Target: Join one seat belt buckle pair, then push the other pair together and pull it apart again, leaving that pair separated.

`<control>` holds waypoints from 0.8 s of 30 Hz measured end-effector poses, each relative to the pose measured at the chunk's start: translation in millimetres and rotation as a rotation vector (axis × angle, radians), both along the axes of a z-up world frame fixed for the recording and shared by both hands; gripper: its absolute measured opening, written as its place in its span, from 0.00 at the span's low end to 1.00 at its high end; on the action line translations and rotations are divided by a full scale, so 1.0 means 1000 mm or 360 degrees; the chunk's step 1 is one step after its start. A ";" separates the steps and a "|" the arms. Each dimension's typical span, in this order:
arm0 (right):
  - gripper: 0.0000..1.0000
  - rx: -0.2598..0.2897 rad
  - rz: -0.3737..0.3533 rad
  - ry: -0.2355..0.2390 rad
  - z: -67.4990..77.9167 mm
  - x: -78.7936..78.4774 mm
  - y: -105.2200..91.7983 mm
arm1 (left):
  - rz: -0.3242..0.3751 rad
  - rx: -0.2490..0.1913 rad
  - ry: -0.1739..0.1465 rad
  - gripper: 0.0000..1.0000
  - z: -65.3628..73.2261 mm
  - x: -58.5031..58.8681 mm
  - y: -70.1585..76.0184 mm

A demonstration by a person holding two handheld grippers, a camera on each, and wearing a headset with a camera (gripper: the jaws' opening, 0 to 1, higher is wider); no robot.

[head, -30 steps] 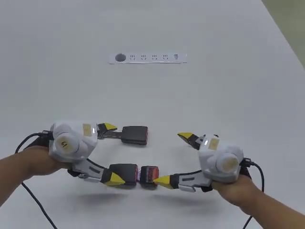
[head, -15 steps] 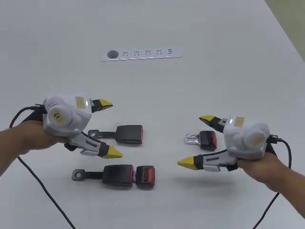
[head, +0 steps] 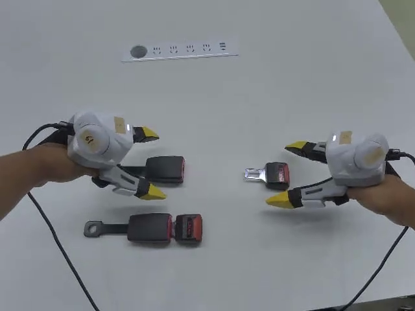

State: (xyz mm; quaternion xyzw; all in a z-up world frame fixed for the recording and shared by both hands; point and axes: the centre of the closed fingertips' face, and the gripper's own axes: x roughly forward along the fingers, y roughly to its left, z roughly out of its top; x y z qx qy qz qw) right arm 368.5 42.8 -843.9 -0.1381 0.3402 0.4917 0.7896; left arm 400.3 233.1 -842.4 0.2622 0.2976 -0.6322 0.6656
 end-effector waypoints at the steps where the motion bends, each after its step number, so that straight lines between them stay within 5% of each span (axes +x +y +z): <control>1: 0.75 -0.0003 0.0015 0.0005 0.000 -0.001 0.000 | -0.0013 0.0000 0.0001 0.74 -0.002 -0.001 -0.001; 7: 0.64 -0.0070 0.0220 0.0039 -0.010 -0.014 0.004 | -0.0076 0.0050 0.0012 0.55 -0.013 -0.004 0.002; 8: 0.63 -0.0050 0.0279 -0.0056 -0.006 -0.009 0.008 | -0.0077 0.0067 -0.0007 0.53 -0.015 -0.004 0.005; 9: 0.63 -0.0051 0.0222 0.0007 -0.007 -0.013 0.005 | -0.0095 0.0027 -0.0001 0.53 -0.011 -0.004 0.000; 13: 0.59 -0.0038 0.0231 -0.0006 -0.005 -0.009 0.004 | -0.0105 0.0031 -0.0018 0.48 -0.009 -0.002 0.001; 15: 0.55 -0.0057 0.0273 -0.0004 -0.006 -0.011 0.005 | -0.0116 0.0016 -0.0034 0.37 -0.007 -0.002 0.002; 24: 0.36 -0.0090 0.0360 -0.0096 -0.010 -0.003 -0.002 | -0.0126 0.0017 -0.0042 0.36 -0.012 -0.003 0.003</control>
